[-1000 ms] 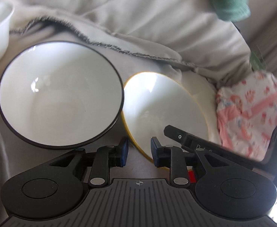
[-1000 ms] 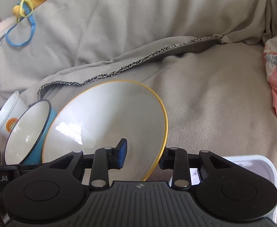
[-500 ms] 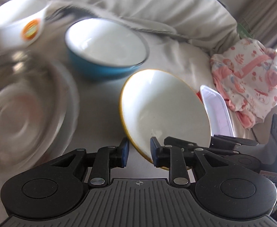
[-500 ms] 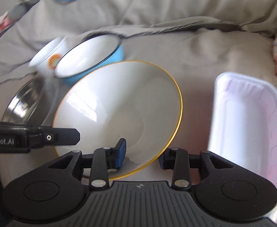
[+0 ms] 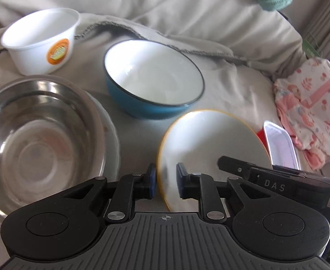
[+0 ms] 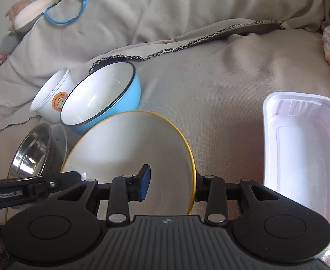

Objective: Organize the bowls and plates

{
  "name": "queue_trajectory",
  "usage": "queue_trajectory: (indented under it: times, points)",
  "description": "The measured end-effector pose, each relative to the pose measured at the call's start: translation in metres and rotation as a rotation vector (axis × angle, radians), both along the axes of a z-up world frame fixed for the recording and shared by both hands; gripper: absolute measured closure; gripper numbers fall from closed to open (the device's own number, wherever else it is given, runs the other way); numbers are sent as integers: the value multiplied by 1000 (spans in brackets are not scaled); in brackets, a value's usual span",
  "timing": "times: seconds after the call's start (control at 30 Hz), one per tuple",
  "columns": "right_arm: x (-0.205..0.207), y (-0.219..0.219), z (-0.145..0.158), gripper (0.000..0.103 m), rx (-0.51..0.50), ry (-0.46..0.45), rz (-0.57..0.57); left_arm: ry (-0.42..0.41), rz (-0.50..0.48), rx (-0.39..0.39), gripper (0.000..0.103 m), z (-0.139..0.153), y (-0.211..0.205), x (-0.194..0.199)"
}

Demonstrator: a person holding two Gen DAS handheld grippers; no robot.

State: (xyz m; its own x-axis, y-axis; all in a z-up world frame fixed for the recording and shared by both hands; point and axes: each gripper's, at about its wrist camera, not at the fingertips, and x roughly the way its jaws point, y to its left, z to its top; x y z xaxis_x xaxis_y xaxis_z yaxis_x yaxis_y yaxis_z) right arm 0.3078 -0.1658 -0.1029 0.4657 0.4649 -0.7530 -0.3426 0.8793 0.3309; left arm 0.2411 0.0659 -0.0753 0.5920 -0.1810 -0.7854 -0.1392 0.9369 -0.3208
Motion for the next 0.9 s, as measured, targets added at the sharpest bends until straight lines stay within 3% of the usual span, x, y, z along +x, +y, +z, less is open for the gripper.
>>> queue_trajectory:
  times: [0.1, 0.33, 0.47, 0.6, 0.67, 0.73, 0.8, 0.9]
  points:
    - [-6, 0, 1, 64, 15, 16, 4, 6, -10, 28, 82, 3, -2, -6]
    - [-17, 12, -12, 64, 81, 127, 61, 15, 27, 1, 80, 9, 22, -23]
    - [-27, 31, -14, 64, -1, 56, 95, 17, 26, -20, 81, 7, 27, -24]
    - [-25, 30, -2, 62, -62, 46, 90, -46, -1, -66, 80, 34, 47, -21]
    - [-19, 23, 20, 45, -61, -9, 81, -99, 15, -81, 80, 55, 64, -13]
    - [-12, 21, 44, 18, -77, -95, 58, -137, 50, -43, 80, 74, 77, 1]
    - [3, 26, 66, 15, -95, -175, 23, -142, 62, 11, 80, 83, 83, 26]
    - [46, 44, 69, 15, -70, -125, 9, -75, 62, 76, 80, 71, 85, 74]
